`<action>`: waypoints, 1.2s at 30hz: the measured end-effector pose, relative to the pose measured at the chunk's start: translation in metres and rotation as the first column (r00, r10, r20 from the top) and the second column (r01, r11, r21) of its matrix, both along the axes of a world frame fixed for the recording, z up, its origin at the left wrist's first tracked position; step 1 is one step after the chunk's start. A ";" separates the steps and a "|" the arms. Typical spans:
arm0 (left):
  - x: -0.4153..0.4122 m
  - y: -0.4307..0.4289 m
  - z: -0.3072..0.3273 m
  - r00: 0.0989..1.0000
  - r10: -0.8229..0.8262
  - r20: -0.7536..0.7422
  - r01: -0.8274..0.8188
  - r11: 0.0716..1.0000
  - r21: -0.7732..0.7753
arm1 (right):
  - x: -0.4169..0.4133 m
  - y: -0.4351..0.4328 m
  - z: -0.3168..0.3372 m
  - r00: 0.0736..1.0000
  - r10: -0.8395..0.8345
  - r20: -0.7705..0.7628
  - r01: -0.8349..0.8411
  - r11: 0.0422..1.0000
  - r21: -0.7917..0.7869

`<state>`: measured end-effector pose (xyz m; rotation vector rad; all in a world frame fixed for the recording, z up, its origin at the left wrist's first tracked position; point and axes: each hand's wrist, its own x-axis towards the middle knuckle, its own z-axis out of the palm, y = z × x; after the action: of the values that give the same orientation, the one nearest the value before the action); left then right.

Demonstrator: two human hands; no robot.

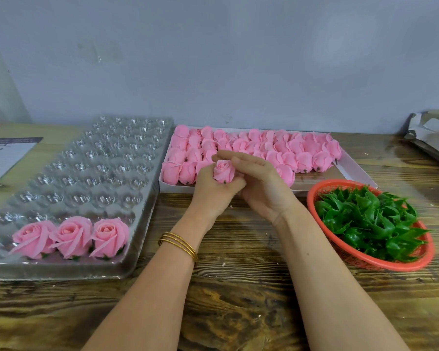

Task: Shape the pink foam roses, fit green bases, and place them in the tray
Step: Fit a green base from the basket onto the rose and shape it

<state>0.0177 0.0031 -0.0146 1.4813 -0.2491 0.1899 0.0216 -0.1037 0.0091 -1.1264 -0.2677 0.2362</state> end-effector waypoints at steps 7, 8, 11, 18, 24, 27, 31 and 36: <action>0.001 0.001 -0.004 0.999 0.050 0.023 -0.051 0.996 0.073 | -0.002 0.003 -0.001 0.994 -0.112 0.000 0.112 0.993 -0.027; 0.001 0.001 -0.004 0.998 0.054 0.025 -0.056 0.995 0.082 | -0.001 0.003 -0.001 0.993 -0.121 -0.004 0.121 0.992 -0.020; 0.001 0.001 -0.004 0.998 0.054 0.024 -0.056 0.994 0.098 | 0.000 0.003 -0.002 0.990 -0.136 -0.022 0.136 0.991 -0.021; 0.000 0.001 -0.001 0.999 0.018 0.043 -0.023 0.993 0.119 | 0.000 0.002 0.000 0.987 -0.151 -0.060 0.147 0.987 -0.060; -0.001 0.001 -0.003 0.999 0.010 0.038 -0.016 0.985 0.170 | -0.002 0.002 0.002 0.985 -0.168 -0.043 0.165 0.984 -0.070; 0.000 0.001 -0.004 1.000 0.012 0.018 -0.016 0.983 0.181 | -0.003 0.002 0.003 0.986 -0.167 -0.021 0.166 0.984 -0.059; 0.000 0.001 -0.005 1.000 0.002 0.015 -0.005 0.978 0.207 | -0.004 0.002 0.004 0.987 -0.163 -0.019 0.161 0.984 -0.073; -0.001 0.000 -0.005 1.000 -0.020 0.017 0.014 0.962 0.273 | -0.005 0.002 0.005 0.982 -0.183 -0.038 0.178 0.978 -0.108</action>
<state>0.0163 0.0033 -0.0199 1.7514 -0.3138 0.1608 0.0163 -0.1017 0.0142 -1.2394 -0.1104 0.1170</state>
